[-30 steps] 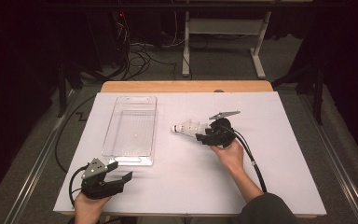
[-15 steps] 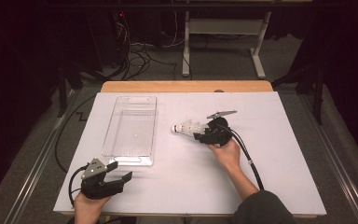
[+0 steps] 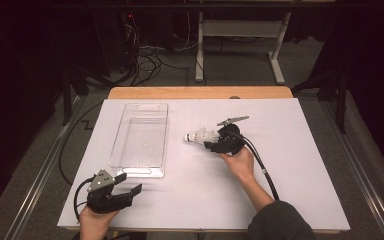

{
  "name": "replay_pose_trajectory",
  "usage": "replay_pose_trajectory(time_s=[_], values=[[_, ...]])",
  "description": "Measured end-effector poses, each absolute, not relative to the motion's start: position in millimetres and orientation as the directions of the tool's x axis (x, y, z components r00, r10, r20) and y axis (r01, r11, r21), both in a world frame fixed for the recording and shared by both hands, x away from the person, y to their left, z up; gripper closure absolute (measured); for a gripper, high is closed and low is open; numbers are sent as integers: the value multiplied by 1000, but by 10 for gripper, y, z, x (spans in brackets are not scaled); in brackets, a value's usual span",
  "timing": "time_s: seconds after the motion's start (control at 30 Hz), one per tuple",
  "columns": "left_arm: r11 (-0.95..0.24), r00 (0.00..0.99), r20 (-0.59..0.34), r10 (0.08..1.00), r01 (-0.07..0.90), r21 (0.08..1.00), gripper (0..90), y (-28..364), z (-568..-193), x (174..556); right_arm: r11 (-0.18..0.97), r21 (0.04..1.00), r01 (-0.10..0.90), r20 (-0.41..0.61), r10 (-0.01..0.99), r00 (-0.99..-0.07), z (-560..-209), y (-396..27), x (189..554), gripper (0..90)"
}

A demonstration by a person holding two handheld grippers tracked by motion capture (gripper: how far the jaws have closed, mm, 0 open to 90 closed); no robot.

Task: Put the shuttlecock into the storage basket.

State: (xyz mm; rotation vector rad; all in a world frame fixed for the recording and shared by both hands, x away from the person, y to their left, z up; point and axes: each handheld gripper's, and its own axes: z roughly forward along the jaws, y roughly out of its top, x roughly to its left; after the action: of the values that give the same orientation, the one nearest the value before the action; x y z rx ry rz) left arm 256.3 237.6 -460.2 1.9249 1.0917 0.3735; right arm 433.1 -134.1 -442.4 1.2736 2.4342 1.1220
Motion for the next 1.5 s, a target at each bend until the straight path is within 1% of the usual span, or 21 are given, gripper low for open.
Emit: replay_pose_trajectory(time_s=[0.17,0.83,1.5], values=[[-241,571,-147,807,547,801,299,2373,-4602,2562,357,691,628,177,759,-626,-4410,-1307,4341,551],[-248,576,-143,805,545,801,300,2368,-4601,2558,372,687,625,178,748,-640,-4428,-1216,4357,662],[-243,575,-145,806,544,803,300,2371,-4598,2554,391,673,628,184,734,-654,-4442,-1171,4373,867]])
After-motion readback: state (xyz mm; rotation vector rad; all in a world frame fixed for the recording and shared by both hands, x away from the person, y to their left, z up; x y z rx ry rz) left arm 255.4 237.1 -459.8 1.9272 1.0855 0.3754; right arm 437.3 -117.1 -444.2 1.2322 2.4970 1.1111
